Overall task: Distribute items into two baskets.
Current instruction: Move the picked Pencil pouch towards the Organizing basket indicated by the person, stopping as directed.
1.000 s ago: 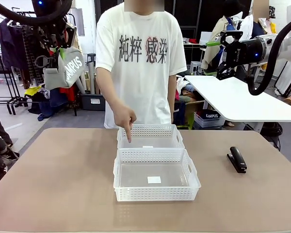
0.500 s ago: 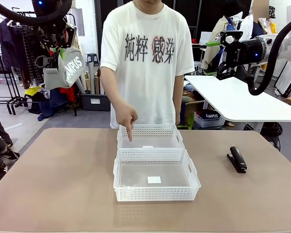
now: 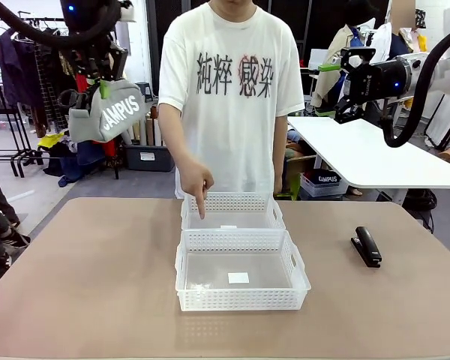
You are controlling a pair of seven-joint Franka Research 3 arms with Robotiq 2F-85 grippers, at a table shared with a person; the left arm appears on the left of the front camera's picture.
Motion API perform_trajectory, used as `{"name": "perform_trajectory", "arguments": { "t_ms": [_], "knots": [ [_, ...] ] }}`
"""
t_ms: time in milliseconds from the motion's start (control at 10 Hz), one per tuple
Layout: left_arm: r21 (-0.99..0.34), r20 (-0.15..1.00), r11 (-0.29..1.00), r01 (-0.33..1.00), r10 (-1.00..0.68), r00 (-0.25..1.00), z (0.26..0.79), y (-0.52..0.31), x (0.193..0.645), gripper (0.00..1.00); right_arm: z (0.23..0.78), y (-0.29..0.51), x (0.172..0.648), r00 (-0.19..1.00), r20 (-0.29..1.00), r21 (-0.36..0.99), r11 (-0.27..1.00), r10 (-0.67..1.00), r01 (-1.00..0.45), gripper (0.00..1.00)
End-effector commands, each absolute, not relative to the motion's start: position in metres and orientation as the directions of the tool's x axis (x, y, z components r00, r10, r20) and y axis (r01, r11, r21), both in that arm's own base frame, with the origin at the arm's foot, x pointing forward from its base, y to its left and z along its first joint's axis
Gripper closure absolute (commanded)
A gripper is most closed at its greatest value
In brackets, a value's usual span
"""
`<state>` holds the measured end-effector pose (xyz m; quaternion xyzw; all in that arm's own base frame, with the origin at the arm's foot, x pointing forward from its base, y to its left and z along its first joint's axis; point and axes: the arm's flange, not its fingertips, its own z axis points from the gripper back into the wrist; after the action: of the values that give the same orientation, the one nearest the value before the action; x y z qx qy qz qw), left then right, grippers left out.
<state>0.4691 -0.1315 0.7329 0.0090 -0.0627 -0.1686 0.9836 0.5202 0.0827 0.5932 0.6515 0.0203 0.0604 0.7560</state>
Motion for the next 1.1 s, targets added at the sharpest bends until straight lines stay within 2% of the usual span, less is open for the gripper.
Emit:
{"name": "perform_trajectory", "arguments": {
  "t_ms": [0, 200, 500, 700, 1000],
  "knots": [
    [0.077, 0.104, 0.849, 0.524, -0.529, 0.842, 0.743, -0.145, 0.466, 1.00, 0.596, 0.082, 0.519, 0.990, 0.052, 0.985, 0.156, 0.128, -0.072, 0.00],
    [0.086, 0.072, 0.715, 0.694, -0.699, 0.711, 0.735, -0.173, 0.466, 1.00, 0.596, 0.082, 0.519, 0.990, 0.052, 0.985, 0.156, 0.128, -0.072, 0.00],
    [0.088, 0.046, 0.510, 0.856, -0.860, 0.508, 0.716, -0.217, 0.463, 1.00, 0.596, 0.082, 0.519, 0.990, 0.052, 0.985, 0.156, 0.128, -0.072, 0.00],
    [0.177, 0.063, 0.412, 0.894, -0.911, 0.408, 0.699, -0.245, 0.465, 1.00, 0.596, 0.082, 0.519, 0.990, 0.052, 0.985, 0.156, 0.128, -0.072, 0.00],
    [0.193, 0.110, 0.269, 0.944, -0.962, 0.252, 0.682, -0.280, 0.460, 1.00, 0.596, 0.082, 0.519, 0.990, 0.052, 0.985, 0.156, 0.128, -0.072, 0.00]
  ]
}}
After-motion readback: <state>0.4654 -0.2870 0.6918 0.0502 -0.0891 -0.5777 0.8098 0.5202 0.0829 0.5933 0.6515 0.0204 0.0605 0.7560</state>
